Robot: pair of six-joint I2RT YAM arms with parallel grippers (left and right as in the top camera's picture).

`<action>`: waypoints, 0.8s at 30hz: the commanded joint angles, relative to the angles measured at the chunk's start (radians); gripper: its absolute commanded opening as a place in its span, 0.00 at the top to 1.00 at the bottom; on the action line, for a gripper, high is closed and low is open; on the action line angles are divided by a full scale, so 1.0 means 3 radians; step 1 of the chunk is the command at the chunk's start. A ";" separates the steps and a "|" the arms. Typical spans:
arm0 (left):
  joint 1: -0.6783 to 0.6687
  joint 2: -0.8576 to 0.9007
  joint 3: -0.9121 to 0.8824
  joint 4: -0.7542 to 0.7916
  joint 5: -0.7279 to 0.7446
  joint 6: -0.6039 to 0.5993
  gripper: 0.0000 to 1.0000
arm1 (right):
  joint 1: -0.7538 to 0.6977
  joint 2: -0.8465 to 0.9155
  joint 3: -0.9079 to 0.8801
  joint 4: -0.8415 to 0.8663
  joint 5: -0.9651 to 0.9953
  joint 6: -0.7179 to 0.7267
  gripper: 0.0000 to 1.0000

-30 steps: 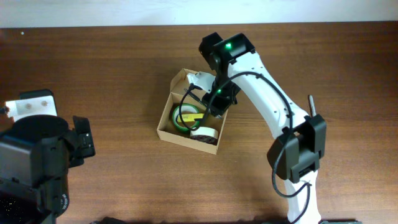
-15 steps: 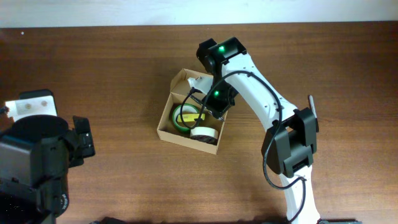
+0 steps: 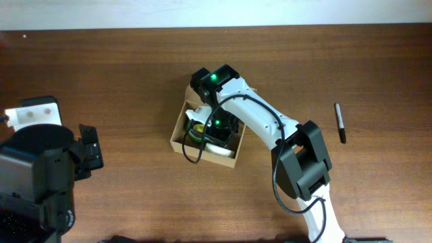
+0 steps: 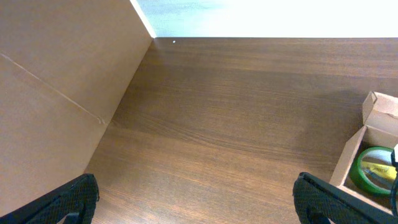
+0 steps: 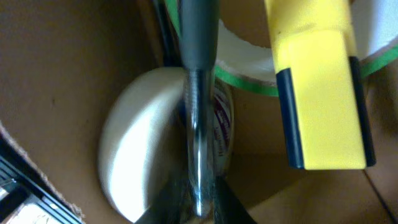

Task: Pack container
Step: 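Carry the clear pen with the right gripper into the box and release, then raise the right gripper out of the box and move to the black marker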

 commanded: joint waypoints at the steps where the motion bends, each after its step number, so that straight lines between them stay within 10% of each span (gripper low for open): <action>1: 0.0014 -0.0023 -0.0017 0.0005 -0.0033 -0.0041 0.01 | -0.0060 0.0024 -0.0017 -0.0019 0.0029 0.0028 0.39; 5: 0.0014 -0.0023 -0.0017 -0.0005 -0.0022 -0.0042 0.01 | -0.0090 0.0024 -0.0017 -0.0034 0.0043 0.0031 0.08; 24: 0.0014 -0.0023 -0.0017 0.0000 -0.0024 -0.0042 0.01 | -0.0146 -0.0257 0.0698 -0.0409 0.0118 0.0117 0.13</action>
